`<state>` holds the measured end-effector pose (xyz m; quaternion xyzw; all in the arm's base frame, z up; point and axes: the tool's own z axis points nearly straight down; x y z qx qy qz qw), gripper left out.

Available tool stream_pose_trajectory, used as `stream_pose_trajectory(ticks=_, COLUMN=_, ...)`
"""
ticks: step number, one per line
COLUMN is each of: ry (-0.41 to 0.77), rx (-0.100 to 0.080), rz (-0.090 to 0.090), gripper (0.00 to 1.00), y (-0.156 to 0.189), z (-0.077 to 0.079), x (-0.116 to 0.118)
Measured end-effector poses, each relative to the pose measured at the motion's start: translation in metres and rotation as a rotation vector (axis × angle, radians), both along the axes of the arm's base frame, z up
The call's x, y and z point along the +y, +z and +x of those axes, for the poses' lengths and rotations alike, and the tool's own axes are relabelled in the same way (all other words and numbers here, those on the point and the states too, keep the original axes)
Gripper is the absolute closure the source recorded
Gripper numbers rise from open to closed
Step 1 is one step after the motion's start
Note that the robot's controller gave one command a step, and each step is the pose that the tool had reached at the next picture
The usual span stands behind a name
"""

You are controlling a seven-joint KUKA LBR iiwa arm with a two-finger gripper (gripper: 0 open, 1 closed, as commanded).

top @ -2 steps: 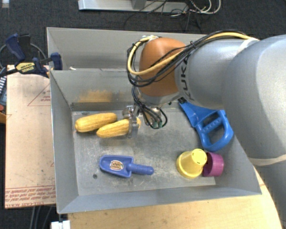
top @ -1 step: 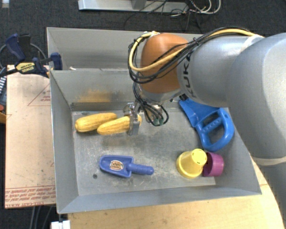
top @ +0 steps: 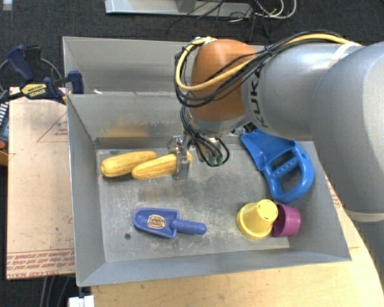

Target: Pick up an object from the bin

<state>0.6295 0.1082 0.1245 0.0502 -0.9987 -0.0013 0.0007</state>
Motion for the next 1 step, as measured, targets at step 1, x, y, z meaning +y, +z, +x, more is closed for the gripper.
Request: stream_pose_trajectory(ticks=1, ry=0.000, rx=-0.001, rz=0.000, gripper=1.00, y=0.0203, z=0.0001, x=0.0001)
